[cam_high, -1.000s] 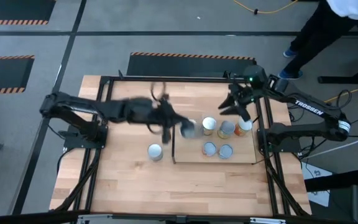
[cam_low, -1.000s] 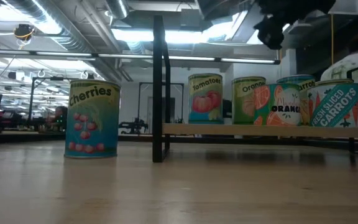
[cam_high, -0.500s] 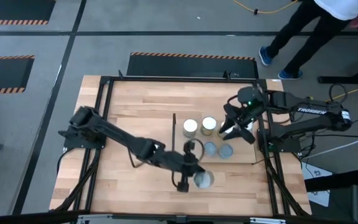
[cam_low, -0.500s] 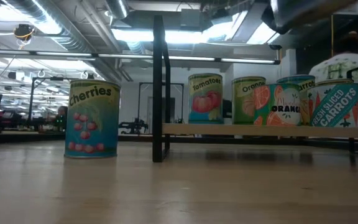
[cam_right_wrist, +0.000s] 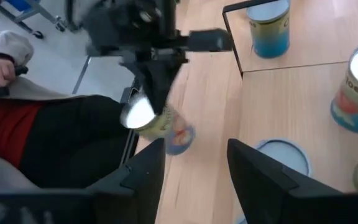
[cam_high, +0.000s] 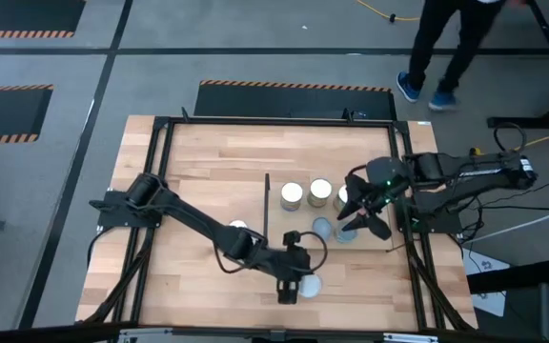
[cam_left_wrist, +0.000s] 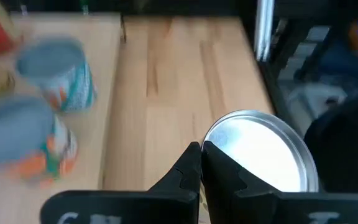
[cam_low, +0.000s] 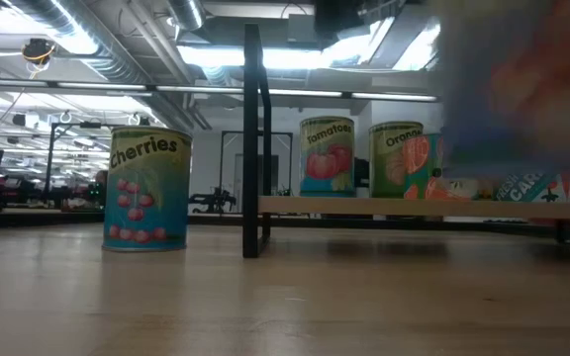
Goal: Pick and place cans onto a shelf
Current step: Put the canned peaches on the shelf
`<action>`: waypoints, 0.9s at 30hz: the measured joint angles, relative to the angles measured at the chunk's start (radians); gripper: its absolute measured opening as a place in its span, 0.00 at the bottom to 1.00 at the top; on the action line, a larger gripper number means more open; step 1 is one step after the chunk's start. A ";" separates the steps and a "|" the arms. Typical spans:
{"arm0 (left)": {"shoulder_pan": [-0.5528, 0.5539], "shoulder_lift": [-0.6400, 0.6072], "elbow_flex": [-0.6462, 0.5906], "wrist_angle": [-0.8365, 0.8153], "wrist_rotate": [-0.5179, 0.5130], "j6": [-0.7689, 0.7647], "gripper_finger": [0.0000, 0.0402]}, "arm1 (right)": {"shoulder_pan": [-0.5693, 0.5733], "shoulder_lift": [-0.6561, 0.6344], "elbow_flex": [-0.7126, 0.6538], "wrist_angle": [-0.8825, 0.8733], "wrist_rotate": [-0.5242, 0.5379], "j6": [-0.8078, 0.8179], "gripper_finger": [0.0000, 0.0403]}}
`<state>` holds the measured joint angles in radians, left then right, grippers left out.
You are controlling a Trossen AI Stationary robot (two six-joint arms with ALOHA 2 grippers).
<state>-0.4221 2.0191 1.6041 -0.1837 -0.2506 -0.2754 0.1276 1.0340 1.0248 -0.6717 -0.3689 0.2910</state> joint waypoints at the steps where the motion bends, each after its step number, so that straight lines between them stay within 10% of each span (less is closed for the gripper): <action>1: -0.001 0.002 -0.003 -0.018 0.002 -0.003 0.00 | 0.017 0.000 0.000 0.004 0.020 0.019 0.44; 27: 0.026 0.059 -0.002 0.013 0.107 -0.059 0.08 | 0.177 0.001 0.000 0.035 0.113 0.071 0.44</action>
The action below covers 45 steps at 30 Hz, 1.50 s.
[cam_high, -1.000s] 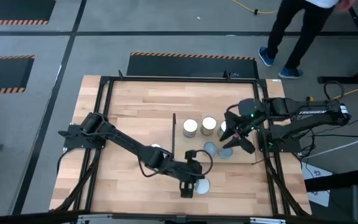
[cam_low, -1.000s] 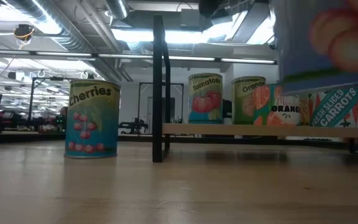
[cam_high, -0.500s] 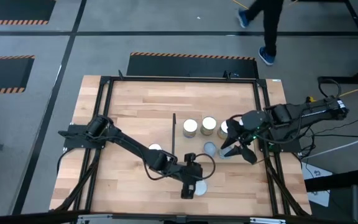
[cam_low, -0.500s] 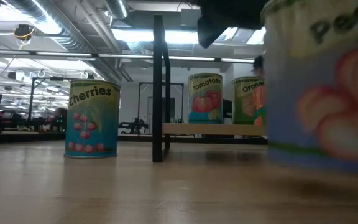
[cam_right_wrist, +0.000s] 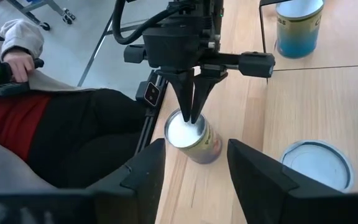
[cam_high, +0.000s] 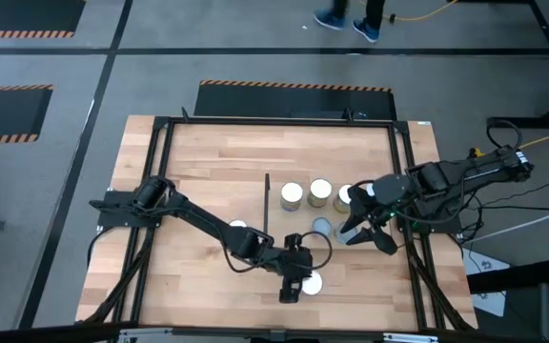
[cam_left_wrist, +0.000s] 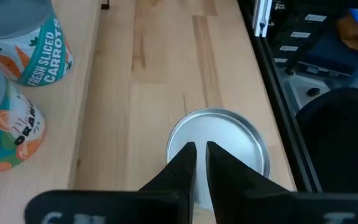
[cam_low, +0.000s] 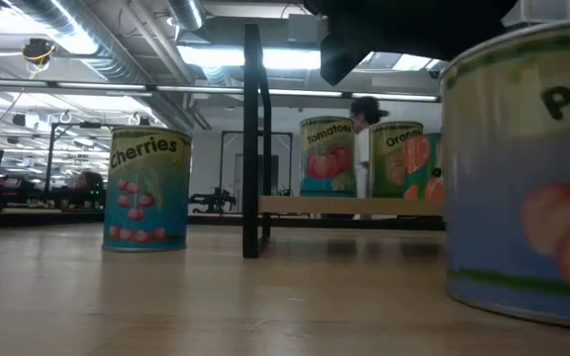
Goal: Pick and place cans onto a shelf
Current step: Put the canned peaches on the shelf
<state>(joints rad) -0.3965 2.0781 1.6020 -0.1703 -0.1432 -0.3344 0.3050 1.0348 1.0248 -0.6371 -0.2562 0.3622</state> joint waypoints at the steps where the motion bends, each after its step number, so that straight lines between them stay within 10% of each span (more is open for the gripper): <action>1: 0.000 0.000 0.000 0.000 0.000 0.000 0.08 | 0.001 0.000 0.000 0.000 0.001 0.000 0.44; 45: -0.048 -0.398 0.000 -0.289 -0.316 0.156 0.08 | 0.157 0.546 0.000 0.437 0.003 -0.296 0.44</action>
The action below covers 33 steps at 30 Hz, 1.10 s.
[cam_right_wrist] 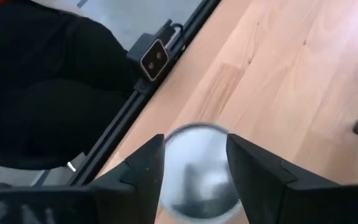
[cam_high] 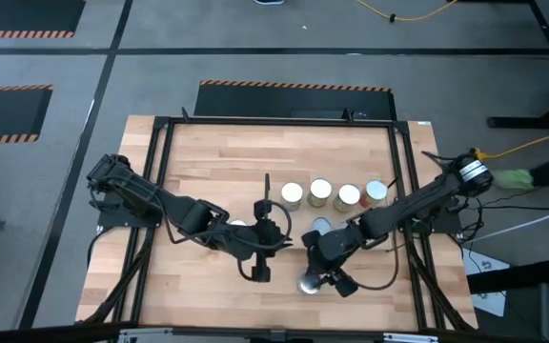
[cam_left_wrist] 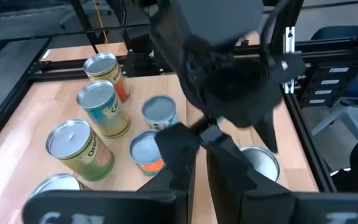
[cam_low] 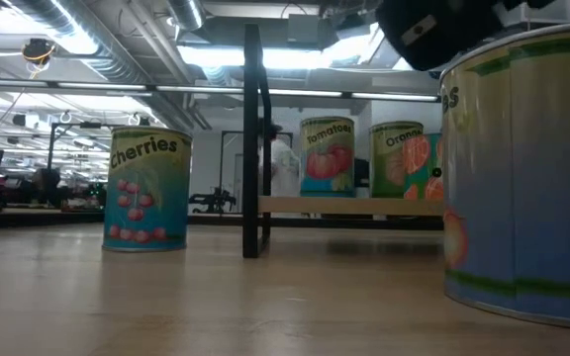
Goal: Pick and place cans onto a shelf
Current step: Put the canned peaches on the shelf
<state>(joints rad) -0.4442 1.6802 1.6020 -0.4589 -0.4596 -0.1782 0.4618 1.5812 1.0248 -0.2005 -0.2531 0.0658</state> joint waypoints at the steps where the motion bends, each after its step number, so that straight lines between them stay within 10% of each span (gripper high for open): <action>1: 0.001 0.000 0.000 0.002 0.000 -0.002 0.08 | 0.000 0.013 0.000 0.016 0.000 -0.001 0.44; 33: 0.000 0.001 0.000 -0.001 0.008 -0.002 0.08 | -0.016 0.092 0.044 0.045 0.051 -0.162 0.44</action>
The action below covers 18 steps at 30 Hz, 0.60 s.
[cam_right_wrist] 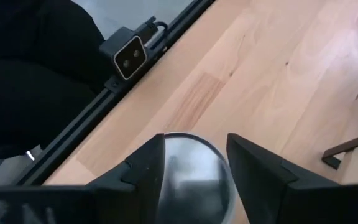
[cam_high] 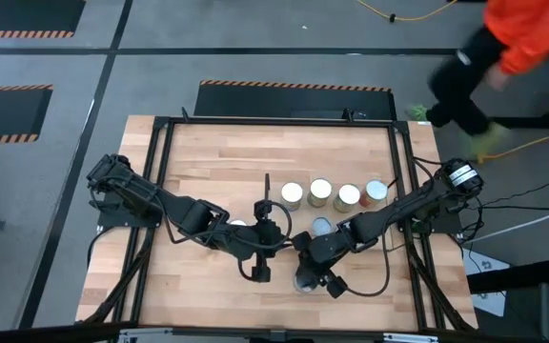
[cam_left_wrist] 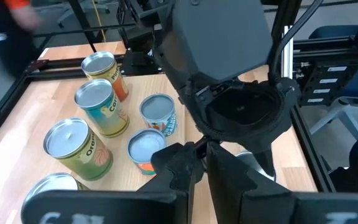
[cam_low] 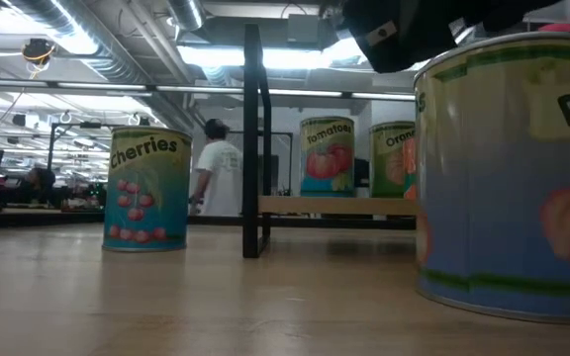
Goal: Pick and place cans onto a shelf
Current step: Put the canned peaches on the shelf
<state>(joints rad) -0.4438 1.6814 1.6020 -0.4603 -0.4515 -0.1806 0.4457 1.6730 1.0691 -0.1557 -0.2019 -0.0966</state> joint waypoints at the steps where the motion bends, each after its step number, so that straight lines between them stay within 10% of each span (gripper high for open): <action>1: 0.000 0.000 0.000 0.000 0.000 0.000 0.08 | -0.004 0.000 0.000 -0.004 0.000 -0.002 0.44; 18: 0.000 0.000 0.000 0.000 0.000 0.000 0.08 | -0.053 0.004 -0.021 -0.116 0.019 0.074 0.43</action>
<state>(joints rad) -0.4438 1.6817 1.6020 -0.4605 -0.4515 -0.1806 0.3927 1.6766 1.0477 -0.2722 -0.1833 -0.0224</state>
